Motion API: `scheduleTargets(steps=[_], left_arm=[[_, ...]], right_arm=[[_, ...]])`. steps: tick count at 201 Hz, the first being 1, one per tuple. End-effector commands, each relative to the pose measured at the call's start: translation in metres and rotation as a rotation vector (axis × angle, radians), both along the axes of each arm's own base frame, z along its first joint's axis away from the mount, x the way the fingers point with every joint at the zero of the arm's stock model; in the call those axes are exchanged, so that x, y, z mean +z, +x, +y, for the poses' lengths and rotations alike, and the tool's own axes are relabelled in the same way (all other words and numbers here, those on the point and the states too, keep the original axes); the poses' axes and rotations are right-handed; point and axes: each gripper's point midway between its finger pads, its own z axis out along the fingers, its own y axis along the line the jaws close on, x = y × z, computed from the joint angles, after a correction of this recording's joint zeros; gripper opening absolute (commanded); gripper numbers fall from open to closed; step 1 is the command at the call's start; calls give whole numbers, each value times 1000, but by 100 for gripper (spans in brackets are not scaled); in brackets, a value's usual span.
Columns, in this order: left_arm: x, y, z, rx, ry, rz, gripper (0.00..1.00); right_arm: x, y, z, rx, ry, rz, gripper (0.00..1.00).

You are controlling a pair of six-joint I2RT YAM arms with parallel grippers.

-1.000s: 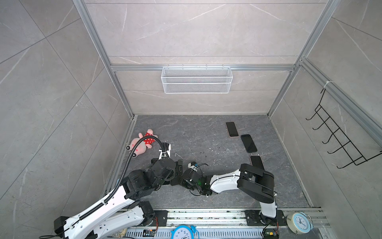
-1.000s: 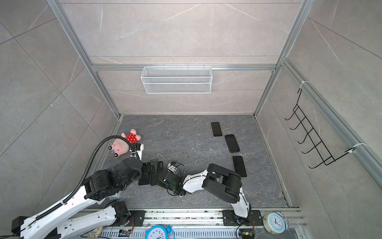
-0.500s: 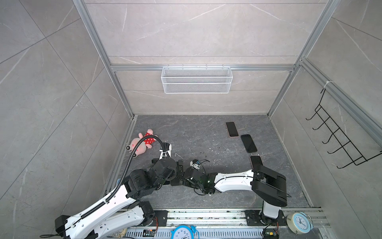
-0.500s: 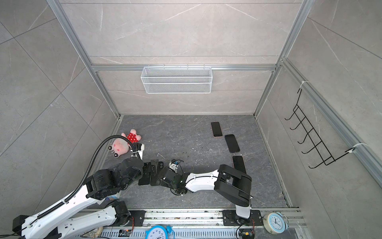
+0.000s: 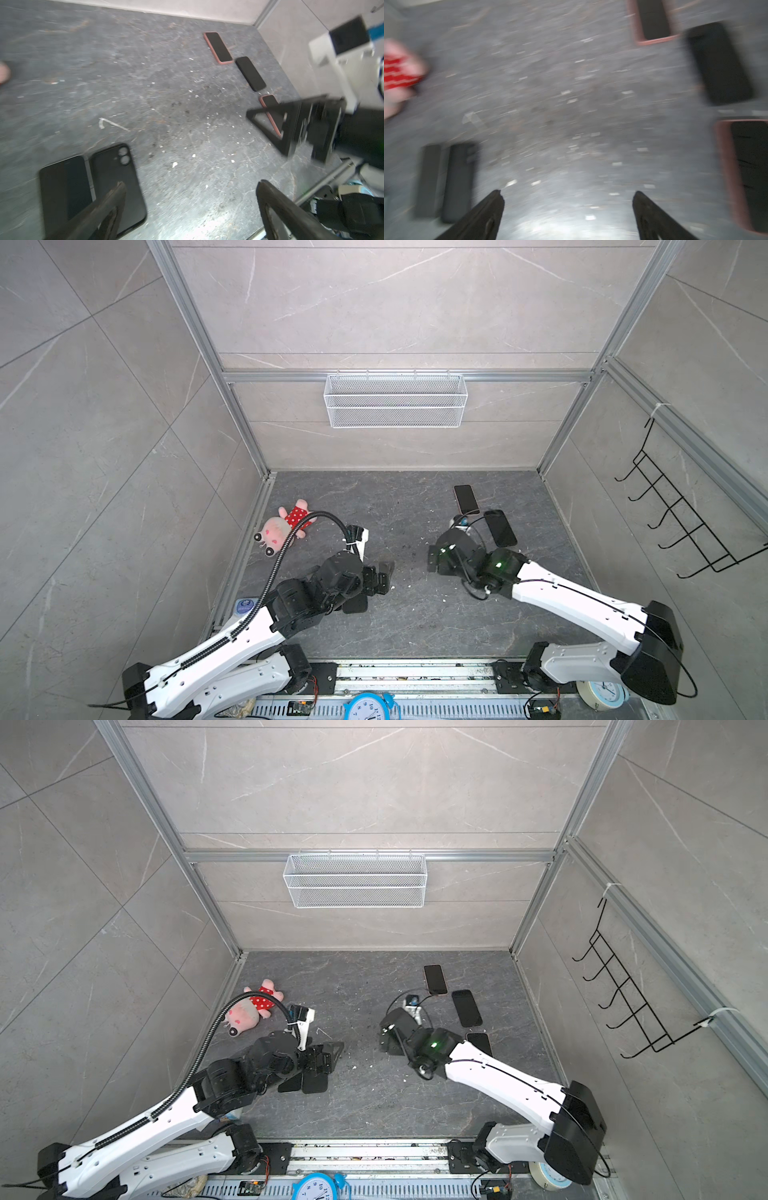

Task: Take the phone out of the phone case
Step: Move the phone to the middle-left of the table, then rotate the phone at the middle-right of the table.

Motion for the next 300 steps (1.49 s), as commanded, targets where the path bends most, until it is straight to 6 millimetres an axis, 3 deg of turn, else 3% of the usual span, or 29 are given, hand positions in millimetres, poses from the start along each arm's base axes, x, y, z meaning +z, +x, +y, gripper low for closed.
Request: scheduleTargets(steps=[1,31,71,107,142,198,300], left_arm=[[17,4,-30,-89,-106,-32,100],[11,8,-40,-103,-116,-7,100],[4,11,-41,-99,-126,14,100],[-5,15,-36,-80,-126,34,100],[-11,21,-30,-63,-134,51,100],[-19,27,-25,-48,-142,75,100],[-19,29,-26,-60,-153,82,100]], right_arm=[[-19,-14,-74,-73,-187,106,99],[-37,-5,-129,-227,-118,143,99],[-68,6,-186,-375,4,187,100],[-98,11,-219,-436,123,200,100],[-108,21,-225,-423,230,190,100],[-139,28,-230,-429,351,257,99],[-150,30,-230,-429,366,280,98]])
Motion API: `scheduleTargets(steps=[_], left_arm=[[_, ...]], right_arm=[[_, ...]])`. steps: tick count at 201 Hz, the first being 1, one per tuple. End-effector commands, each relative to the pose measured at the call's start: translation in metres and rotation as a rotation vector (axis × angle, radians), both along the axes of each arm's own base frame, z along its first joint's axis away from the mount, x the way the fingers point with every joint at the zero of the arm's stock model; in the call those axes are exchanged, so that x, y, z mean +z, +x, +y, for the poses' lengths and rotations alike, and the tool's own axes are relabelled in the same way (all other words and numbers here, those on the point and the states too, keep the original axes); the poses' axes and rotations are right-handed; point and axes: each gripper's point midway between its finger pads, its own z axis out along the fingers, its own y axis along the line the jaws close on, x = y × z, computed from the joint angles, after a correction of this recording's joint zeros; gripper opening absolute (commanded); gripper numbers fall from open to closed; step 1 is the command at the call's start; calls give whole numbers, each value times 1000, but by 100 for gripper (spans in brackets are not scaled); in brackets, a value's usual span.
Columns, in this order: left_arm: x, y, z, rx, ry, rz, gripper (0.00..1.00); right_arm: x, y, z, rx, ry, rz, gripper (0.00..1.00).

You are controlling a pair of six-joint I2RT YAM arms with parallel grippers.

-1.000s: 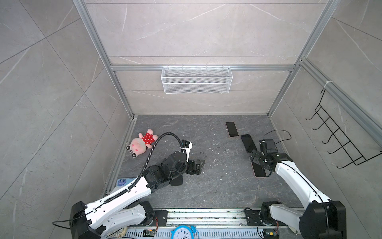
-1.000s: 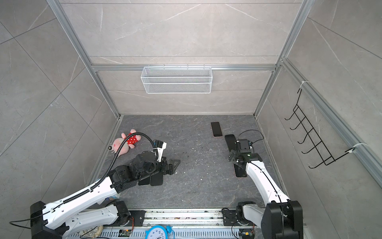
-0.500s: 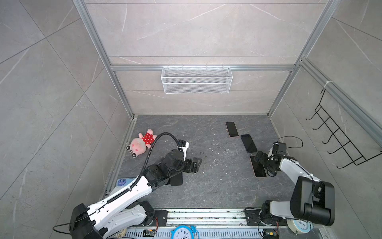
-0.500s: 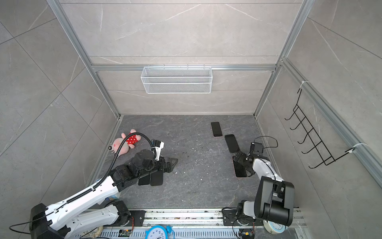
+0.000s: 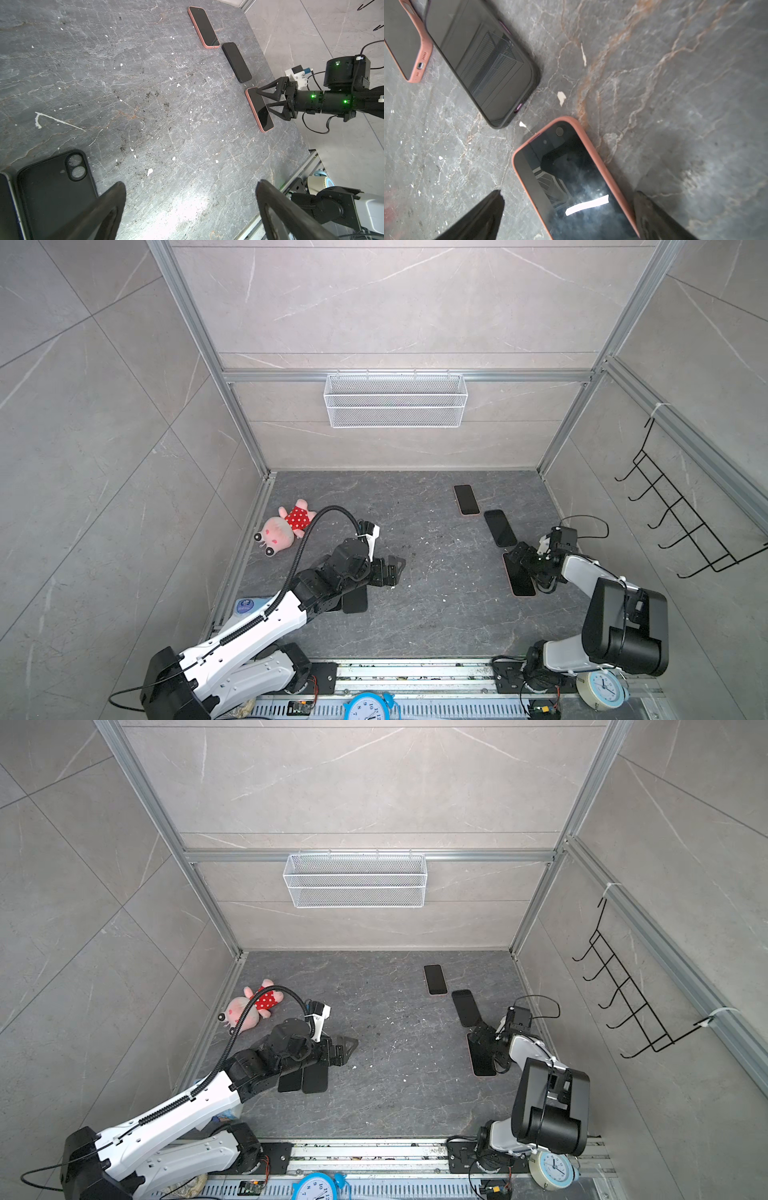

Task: Take the phone out of the phone case
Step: Rotate the phone at the middle-right of the table.

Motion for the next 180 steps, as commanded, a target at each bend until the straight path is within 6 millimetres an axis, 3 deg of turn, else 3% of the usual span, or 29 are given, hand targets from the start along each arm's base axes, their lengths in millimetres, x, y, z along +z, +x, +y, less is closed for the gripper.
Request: scheduleTargets(steps=[1,51,113,180], left_arm=[[15,3,-5,-10,-50,-36,100],[11,2,-2,-7,-51,-31,100],[10,0,2,0,-58,-38,100],[11,0,4,3,-66,-43,100]], right_arm=[[-7,-3,1,15,0,20,98],[-13,-1,13,30,73,9,97],[-2,1,37,66,178,-28,94],[-5,-28,43,63,109,92,92]])
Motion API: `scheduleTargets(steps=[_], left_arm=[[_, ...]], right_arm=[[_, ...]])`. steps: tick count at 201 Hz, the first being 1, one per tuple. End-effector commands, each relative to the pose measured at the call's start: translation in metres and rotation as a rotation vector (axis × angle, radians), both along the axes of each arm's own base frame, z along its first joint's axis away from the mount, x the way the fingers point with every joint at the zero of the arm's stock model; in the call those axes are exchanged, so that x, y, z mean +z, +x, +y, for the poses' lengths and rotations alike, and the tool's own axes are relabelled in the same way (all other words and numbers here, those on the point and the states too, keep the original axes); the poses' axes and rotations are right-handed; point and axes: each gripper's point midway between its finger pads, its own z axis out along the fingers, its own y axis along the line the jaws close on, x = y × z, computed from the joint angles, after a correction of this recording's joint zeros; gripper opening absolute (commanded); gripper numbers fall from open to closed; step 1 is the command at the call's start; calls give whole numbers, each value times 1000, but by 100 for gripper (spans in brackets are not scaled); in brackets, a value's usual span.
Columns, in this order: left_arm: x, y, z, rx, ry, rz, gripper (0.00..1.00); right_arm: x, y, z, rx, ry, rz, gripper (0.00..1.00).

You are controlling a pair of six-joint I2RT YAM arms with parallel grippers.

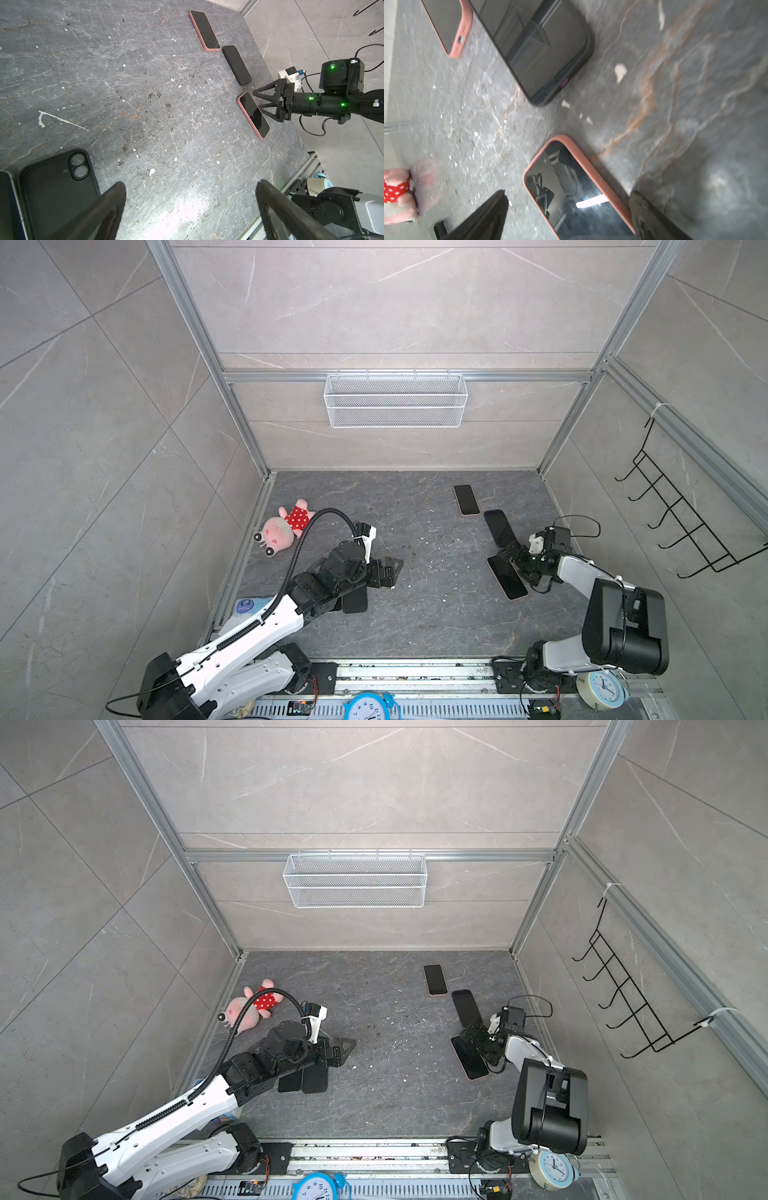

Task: Take the phone out of the phone case
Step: Rotate the phone at the middle-right of the table.

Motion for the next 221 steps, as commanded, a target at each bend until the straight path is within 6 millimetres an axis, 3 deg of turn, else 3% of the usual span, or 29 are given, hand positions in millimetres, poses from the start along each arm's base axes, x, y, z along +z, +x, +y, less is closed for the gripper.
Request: scheduleTargets(steps=[1,43,80,126,221], left_arm=[[14,1,-2,-6,-49,-34,100],[16,-1,-2,-14,-65,-39,100],[16,-3,3,-5,-71,-48,100],[16,-4,5,-5,-75,-50,100],[16,-5,4,-10,-91,-48,100]], right_arm=[[-11,-30,3,-18,-22,118,91],[-16,-46,-8,-59,-104,204,89],[-14,-52,15,-1,-104,203,98],[-19,-64,39,64,-144,236,99],[-30,-71,48,176,-423,371,95]])
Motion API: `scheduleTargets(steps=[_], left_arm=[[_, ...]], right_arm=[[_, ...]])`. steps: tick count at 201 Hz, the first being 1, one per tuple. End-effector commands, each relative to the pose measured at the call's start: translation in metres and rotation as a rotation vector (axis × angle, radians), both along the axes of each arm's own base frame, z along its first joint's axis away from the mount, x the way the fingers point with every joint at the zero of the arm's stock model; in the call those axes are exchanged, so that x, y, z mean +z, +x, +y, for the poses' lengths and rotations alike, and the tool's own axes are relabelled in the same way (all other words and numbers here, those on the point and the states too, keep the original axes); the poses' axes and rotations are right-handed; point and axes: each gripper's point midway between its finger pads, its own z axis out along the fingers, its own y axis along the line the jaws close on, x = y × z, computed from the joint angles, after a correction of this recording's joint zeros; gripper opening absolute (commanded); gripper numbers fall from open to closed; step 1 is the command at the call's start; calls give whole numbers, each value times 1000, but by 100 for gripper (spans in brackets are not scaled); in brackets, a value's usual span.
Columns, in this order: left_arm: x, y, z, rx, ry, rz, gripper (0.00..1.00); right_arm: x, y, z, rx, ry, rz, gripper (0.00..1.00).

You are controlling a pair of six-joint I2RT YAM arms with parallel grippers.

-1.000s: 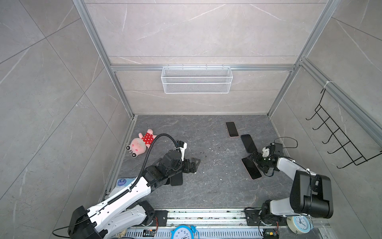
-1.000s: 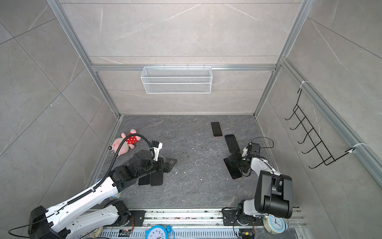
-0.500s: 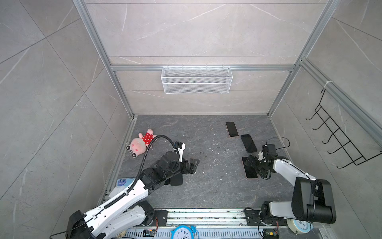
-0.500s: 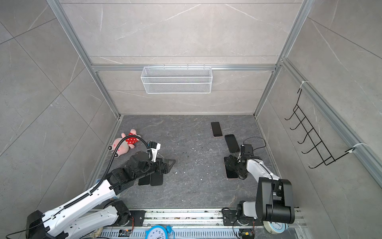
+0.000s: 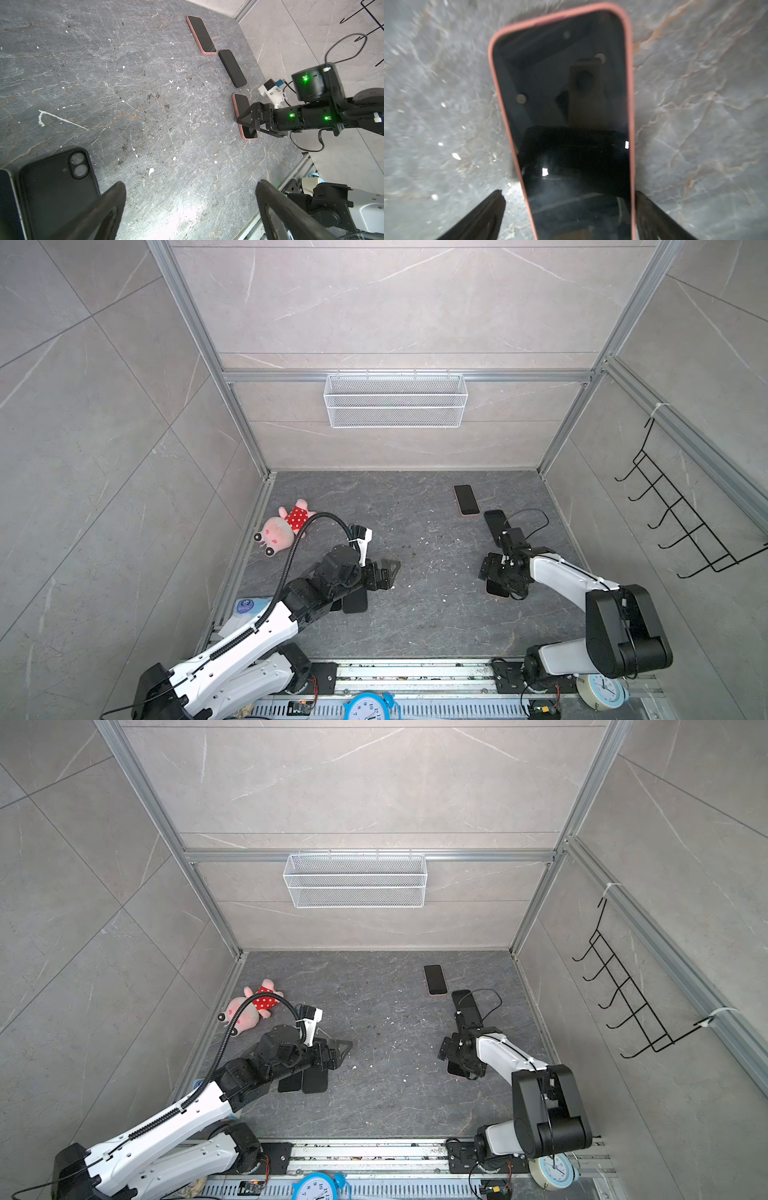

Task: Take the phone out of the phone case
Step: Rotate the phone at the middle-right of the table, then pick up the phone from the middle-right of the table.

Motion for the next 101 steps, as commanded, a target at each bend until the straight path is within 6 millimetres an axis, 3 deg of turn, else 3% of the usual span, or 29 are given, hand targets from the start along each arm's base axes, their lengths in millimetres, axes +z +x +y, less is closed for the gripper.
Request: scheduleTargets(steps=[1,46,101], left_arm=[[14,1,-2,-2,-52,-33,100],[12,2,-1,-3,-48,-33,100],[12,2,-1,-4,-49,-32,100]], right_arm=[[-8,-20,-3,-3,-82,107,95],[-7,-23,3,20,-101,121,91],[-13,-23,2,13,-106,136,74]])
